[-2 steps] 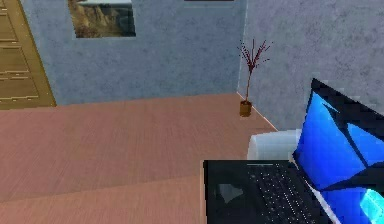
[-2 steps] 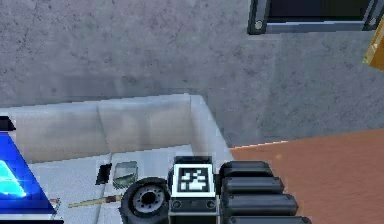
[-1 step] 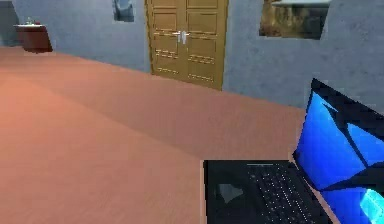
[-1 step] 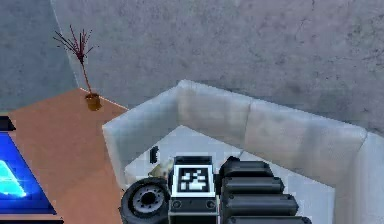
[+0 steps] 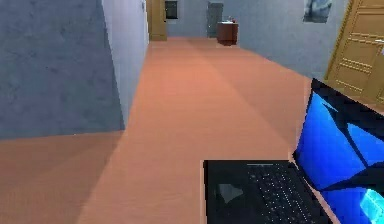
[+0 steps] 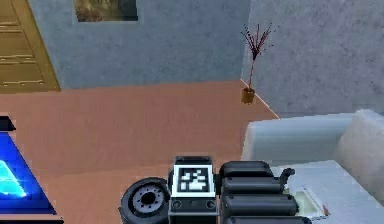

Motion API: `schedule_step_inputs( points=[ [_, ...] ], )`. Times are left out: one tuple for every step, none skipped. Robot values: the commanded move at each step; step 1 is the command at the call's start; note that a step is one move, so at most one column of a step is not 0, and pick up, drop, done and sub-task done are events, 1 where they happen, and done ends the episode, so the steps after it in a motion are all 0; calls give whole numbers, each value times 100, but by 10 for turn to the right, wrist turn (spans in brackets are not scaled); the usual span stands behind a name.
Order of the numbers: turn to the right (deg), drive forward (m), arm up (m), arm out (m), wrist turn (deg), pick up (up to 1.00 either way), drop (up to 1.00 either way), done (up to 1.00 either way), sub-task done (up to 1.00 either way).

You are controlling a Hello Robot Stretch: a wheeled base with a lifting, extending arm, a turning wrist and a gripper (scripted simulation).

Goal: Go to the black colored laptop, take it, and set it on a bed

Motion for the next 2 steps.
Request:
schedule_step_inputs(
  points=[
    [-60, 0, 0, 0, 0, 0, 0, 0, 0],
    [0, 100, 0, 0, 0, 0, 0, 0, 0]
  ],
)
